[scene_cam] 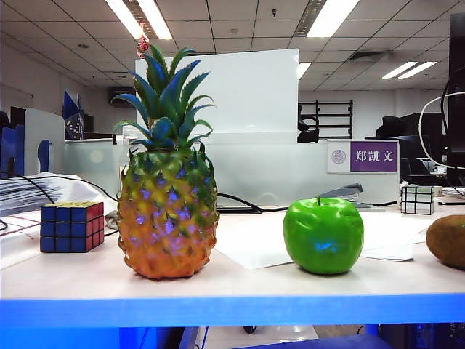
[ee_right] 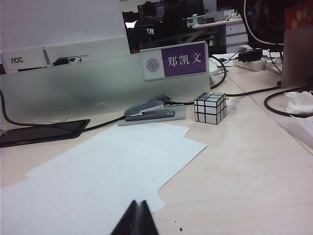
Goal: Arrange all the fruits from large to small from left to right in a row.
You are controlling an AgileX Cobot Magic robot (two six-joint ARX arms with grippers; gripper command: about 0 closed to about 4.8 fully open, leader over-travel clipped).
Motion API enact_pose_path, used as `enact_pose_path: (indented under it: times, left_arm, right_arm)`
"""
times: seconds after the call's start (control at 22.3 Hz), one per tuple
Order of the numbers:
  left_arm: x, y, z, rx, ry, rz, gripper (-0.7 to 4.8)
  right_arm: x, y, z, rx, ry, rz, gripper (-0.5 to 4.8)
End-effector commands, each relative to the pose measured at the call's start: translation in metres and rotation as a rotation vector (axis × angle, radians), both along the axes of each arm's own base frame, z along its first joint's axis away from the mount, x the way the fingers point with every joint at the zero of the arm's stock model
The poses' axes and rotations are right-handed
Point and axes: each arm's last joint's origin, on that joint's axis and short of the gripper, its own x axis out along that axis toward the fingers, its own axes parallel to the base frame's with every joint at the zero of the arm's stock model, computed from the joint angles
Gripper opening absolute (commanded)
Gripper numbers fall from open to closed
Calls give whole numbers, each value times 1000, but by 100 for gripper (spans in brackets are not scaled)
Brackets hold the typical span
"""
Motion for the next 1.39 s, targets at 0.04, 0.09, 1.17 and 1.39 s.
enact_pose_path:
  times: [0.04,0.09,1.17,1.39]
  left_arm:
    - [0,0,1,1,-14,0,-5]
    - [0,0,1,1,-14,0,-5]
    - [-3,-9,22,-240,-183,-334,-5]
    - [-6,-12,31,-292,-242,-460,-5]
  right_arm:
    - [0,0,0,0,-13,2,0]
    - [0,0,0,0,-13,2,0]
    - [-6,9,22,365,-176,367,0]
    - [-12,9,36,369,-325,405,0]
